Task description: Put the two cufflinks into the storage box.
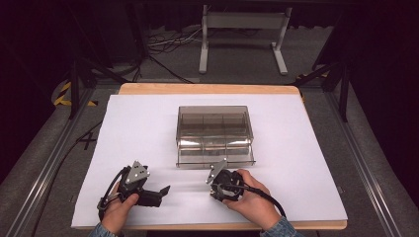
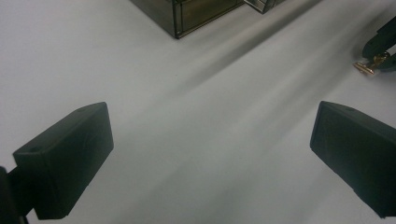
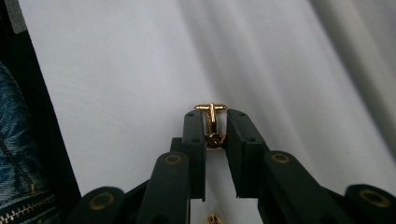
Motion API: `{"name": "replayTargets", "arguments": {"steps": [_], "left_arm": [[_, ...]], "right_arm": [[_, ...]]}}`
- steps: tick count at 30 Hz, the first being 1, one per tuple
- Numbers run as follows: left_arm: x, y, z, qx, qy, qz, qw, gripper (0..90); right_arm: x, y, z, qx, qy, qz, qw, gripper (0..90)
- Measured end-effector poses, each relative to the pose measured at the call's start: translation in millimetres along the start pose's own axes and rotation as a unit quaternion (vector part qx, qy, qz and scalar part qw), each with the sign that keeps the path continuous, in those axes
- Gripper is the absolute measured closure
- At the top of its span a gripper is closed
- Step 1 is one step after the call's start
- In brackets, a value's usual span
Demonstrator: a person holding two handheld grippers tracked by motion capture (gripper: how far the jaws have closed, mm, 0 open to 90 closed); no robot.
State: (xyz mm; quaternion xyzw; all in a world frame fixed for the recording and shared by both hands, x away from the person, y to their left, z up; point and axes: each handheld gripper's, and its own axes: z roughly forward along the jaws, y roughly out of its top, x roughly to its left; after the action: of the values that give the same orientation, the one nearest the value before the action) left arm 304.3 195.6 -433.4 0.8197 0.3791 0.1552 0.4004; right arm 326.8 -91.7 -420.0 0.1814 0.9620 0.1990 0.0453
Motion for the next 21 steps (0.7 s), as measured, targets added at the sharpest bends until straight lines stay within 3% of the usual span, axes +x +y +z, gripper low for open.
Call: {"name": "replayTargets", "arguments": {"steps": [21], "left_arm": [[0.4, -0.3, 0.6, 0.002, 0.004, -0.001, 1.0, 0.2]], "right_arm": [[-0.6, 8.8, -19.6, 0.0, 0.02, 0.01, 0.9997, 78.3]]}}
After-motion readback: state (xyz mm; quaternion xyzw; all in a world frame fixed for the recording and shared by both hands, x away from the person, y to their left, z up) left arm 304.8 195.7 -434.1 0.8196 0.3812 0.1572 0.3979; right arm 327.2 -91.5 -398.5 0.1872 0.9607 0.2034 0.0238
